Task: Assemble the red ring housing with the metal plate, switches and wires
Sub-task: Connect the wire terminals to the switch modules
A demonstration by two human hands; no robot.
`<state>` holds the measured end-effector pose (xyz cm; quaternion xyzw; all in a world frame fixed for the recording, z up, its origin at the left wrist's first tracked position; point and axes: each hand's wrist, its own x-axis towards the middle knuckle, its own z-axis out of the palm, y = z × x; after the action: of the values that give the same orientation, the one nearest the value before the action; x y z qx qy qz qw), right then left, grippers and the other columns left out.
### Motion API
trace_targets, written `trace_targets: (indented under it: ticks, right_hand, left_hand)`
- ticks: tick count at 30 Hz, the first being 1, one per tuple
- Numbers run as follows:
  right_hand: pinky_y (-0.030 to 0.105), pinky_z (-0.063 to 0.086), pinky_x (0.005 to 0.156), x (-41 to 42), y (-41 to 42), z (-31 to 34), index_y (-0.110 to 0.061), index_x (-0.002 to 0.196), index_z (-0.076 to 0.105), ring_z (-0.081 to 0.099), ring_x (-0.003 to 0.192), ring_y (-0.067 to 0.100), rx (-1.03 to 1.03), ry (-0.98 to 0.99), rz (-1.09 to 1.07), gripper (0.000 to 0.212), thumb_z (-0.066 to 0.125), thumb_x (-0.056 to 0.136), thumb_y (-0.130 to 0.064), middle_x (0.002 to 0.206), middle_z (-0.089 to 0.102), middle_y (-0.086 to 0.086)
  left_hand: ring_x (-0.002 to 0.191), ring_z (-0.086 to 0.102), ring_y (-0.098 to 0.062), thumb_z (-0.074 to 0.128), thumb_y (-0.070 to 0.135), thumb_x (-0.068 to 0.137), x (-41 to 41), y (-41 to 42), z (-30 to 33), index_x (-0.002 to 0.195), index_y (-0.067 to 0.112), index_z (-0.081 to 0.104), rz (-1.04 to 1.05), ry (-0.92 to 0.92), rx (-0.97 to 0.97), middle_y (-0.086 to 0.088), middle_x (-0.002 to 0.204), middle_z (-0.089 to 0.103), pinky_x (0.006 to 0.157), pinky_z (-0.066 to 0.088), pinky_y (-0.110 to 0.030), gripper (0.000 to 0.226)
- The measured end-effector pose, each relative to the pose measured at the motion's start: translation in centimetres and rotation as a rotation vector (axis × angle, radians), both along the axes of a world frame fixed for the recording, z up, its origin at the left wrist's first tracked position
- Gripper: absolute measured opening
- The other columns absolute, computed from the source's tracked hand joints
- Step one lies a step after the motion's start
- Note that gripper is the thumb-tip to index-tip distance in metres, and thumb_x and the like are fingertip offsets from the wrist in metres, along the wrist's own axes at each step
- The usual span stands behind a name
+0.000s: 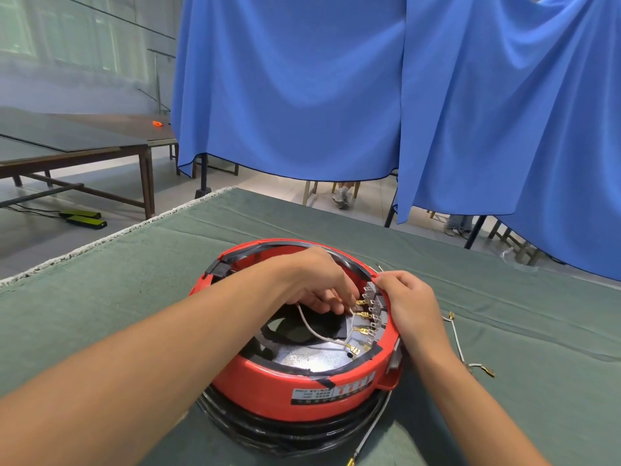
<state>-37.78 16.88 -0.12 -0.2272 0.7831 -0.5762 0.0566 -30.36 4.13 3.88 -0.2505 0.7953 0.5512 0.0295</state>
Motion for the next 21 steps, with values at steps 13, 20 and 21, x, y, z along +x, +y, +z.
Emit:
trace_targets:
  ticks: [13, 20, 21]
  right_hand:
    - [0.029, 0.044, 0.062, 0.07, 0.02, 0.19, -0.017, 0.079, 0.066, 0.059, 0.074, 0.017, -0.009, 0.006, 0.003, 0.014, 0.055, 0.088, -0.016, 0.078, 0.066, 0.002]
    - [0.028, 0.041, 0.062, 0.00, 0.02, 0.10, -0.018, 0.080, 0.067, 0.059, 0.077, 0.014, -0.016, 0.008, -0.001, 0.013, 0.056, 0.087, -0.016, 0.080, 0.067, -0.001]
    - [0.028, 0.041, 0.061, -0.02, -0.01, 0.12, -0.018, 0.080, 0.067, 0.059, 0.077, 0.014, -0.016, 0.009, -0.002, 0.013, 0.056, 0.087, -0.016, 0.080, 0.067, -0.001]
  left_hand:
    - [0.052, 0.067, -0.018, 0.060, -0.008, 0.081, -0.16, 0.34, -0.34, 0.084, 0.002, 0.060, 0.073, 0.046, 0.100, -0.011, 0.069, 0.069, 0.043, 0.049, -0.021, 0.010]
    - [0.052, 0.067, -0.016, 0.062, -0.008, 0.079, -0.16, 0.44, -0.28, 0.080, 0.004, 0.061, 0.066, 0.037, 0.090, -0.009, 0.069, 0.069, 0.042, 0.048, -0.019, 0.012]
    - [0.051, 0.066, -0.017, 0.062, -0.009, 0.078, -0.20, 0.45, -0.29, 0.080, 0.003, 0.061, 0.079, 0.045, 0.090, -0.010, 0.071, 0.069, 0.042, 0.047, -0.020, 0.012]
